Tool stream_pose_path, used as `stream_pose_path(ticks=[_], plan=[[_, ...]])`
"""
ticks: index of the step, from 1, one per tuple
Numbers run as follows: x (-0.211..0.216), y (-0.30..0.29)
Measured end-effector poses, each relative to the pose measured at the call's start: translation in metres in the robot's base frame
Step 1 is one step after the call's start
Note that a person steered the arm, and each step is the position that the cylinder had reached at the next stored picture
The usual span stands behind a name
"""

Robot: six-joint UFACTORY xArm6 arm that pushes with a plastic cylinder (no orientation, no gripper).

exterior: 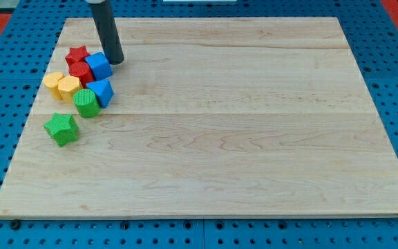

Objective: Place the arm on the top left of the red star

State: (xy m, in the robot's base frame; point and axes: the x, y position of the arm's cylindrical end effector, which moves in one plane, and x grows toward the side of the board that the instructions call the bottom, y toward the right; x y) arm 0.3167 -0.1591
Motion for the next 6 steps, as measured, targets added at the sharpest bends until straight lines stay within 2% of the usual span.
stream_pose_path(ticks=[3,4,5,6], plan=[[0.000,0.027],[-0.018,0.048],[-0.053,0.010],[-0.054,-0.065]])
